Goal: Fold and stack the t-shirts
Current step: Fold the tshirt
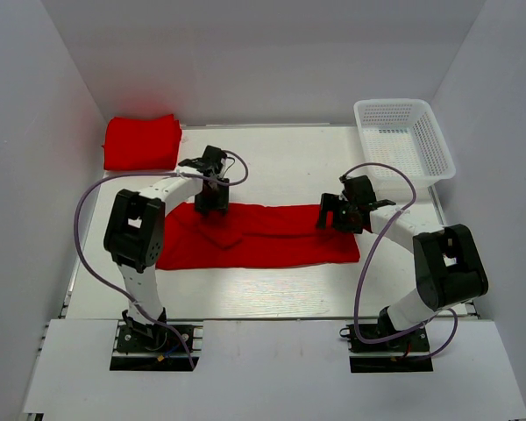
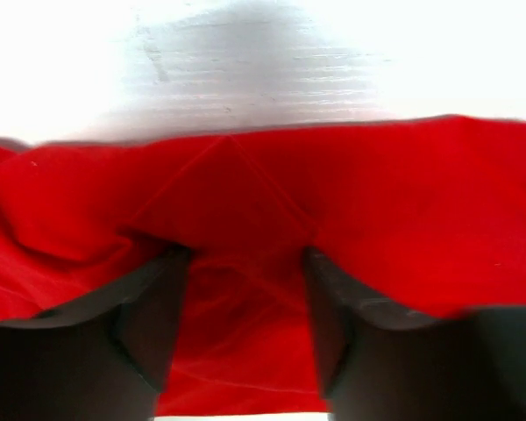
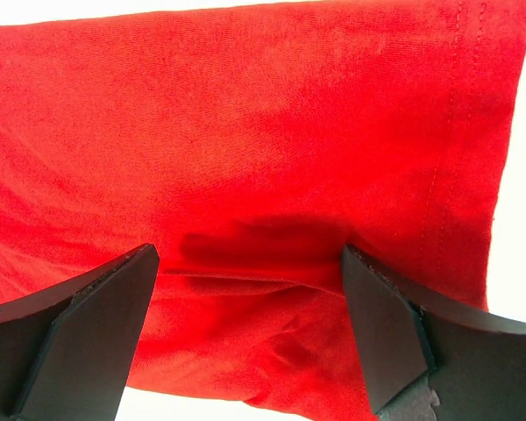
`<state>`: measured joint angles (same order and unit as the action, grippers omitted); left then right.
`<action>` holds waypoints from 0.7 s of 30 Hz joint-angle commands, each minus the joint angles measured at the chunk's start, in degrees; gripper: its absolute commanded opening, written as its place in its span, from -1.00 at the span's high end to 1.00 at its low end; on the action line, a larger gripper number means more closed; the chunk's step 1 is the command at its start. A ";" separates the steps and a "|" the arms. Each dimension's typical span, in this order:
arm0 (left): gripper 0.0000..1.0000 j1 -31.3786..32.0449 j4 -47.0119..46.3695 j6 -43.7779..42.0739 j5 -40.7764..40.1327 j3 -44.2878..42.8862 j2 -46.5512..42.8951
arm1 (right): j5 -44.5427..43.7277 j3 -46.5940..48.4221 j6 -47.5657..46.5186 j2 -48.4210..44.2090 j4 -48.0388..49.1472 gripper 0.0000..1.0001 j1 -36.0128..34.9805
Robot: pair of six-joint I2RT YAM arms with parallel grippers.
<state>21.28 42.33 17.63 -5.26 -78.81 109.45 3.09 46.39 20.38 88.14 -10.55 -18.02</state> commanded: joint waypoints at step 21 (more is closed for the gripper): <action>1.00 -0.89 -4.53 -4.35 -5.47 -9.95 -6.36 | -4.85 0.72 0.01 1.42 -2.37 -0.81 0.44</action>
<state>20.58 41.12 16.67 -10.50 -83.26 104.31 1.08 46.39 20.49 88.29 -10.59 -18.02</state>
